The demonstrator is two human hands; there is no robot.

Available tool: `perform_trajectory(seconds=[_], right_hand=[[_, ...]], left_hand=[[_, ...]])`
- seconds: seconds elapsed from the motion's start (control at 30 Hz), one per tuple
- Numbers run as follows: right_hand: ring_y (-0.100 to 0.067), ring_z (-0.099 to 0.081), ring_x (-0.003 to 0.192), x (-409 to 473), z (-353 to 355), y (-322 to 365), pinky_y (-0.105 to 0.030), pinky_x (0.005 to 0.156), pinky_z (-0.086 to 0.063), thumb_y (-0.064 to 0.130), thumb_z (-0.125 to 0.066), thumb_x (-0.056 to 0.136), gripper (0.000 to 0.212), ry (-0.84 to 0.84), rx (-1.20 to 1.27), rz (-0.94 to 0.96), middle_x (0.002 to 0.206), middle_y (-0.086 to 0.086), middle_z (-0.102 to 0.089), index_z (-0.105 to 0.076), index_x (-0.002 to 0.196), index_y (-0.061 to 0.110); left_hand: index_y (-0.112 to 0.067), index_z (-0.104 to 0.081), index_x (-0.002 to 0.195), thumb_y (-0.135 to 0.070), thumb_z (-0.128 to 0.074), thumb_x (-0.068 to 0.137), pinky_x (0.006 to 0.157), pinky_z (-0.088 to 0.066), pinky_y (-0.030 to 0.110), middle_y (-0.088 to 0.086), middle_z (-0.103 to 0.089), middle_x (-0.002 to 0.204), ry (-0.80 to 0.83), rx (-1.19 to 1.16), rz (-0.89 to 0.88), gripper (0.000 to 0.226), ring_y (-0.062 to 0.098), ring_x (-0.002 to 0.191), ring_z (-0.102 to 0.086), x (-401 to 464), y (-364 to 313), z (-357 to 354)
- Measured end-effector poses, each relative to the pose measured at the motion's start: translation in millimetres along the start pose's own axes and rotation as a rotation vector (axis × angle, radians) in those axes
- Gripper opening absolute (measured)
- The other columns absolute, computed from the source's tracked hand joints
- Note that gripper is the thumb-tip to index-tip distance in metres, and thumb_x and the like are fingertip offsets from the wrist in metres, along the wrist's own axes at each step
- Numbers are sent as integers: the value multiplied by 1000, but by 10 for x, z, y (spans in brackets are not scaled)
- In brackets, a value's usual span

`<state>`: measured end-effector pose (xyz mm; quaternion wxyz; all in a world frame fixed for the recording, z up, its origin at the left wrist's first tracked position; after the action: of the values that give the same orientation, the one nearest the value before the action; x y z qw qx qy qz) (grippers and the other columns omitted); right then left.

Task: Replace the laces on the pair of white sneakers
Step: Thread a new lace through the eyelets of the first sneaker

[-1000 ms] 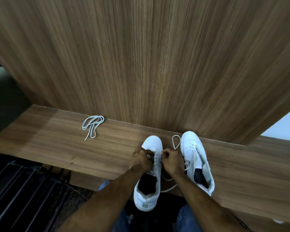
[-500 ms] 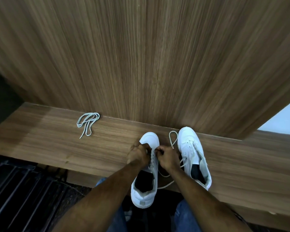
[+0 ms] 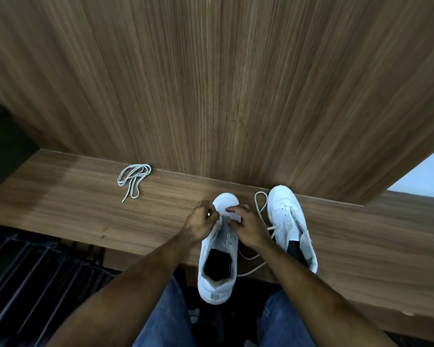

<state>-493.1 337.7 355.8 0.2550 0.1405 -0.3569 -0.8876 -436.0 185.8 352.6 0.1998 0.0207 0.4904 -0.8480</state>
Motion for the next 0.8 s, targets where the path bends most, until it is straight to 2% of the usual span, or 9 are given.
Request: perform_trajectory(seconds=[0.13,0.23,0.27,0.37,0.4,0.47,0.5,0.7,0.8], right_hand=[[-23,-60,107,70,-30,137,-34,89,-46,14,-59,89,21,69,-66,18,117,-4,-58,-69,108,15],[-24,-60,104,85,-34,148,-37,81,-49,18,-57,89,15,82,-190,-22,115,-1,-55,-69,99,19],[-24,-59,105,80,-33,149,-36,79,-49,19,-55,89,16,92,-236,-32,117,-1,-54,-68,100,19],[-25,-59,105,69,-22,171,-35,78,-49,21,-53,89,20,85,-296,-59,119,-2,-54,-68,102,18],[-25,-60,105,67,-19,175,-35,78,-50,21,-53,89,20,73,-303,-61,119,-2,-55,-69,101,18],[-26,-60,105,69,-27,190,-35,77,-51,23,-53,88,21,64,-312,-66,118,-1,-56,-70,100,20],[-26,-61,104,70,-33,196,-35,76,-51,24,-54,88,20,66,-315,-74,117,-1,-56,-71,99,20],[-31,-62,102,86,-62,241,-33,69,-44,28,-56,88,21,65,-407,-105,121,-5,-52,-69,97,16],[-33,-61,104,91,-85,266,-37,73,-47,30,-57,88,25,73,-463,-125,124,-6,-49,-69,103,14]], left_hand=[[-23,-47,70,-29,-52,80,74,-52,49,10,-63,83,0,-8,-2,12,26,77,-61,-31,-75,-4],[-19,-52,70,-11,-61,85,67,-48,34,2,-57,78,-28,24,-26,19,18,72,-56,-54,-74,-29],[-17,-57,80,-12,-65,83,71,-47,29,3,-58,88,-24,47,-31,10,17,79,-57,-73,-52,-45],[-6,-58,115,-12,-74,76,82,-50,28,8,-55,110,41,93,-13,43,21,93,-59,-85,13,-89],[-5,-62,111,-13,-73,76,79,-50,28,6,-57,104,52,128,0,38,20,89,-61,-84,5,-90],[-5,-66,84,-19,-65,80,71,-50,32,6,-64,83,62,235,-3,14,19,78,-62,-83,-41,-73],[-5,-65,78,-21,-60,82,70,-50,34,7,-66,81,55,265,-1,17,20,79,-63,-59,-44,-66],[-7,-72,87,-17,-56,88,80,-52,36,11,-72,92,61,188,11,19,23,90,-66,17,56,-71],[-5,-72,83,-17,-59,90,77,-52,39,13,-72,88,55,122,24,19,22,81,-65,55,125,-81]])
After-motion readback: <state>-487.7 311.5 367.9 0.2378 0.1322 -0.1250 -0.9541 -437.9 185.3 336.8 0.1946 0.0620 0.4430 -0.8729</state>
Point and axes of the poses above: each hand's wrist, its own x-axis towards the middle knuckle, its own z-axis out of the back of the hand, y = z × x, the point moved 3 cm from there along x, towards the middle knuckle
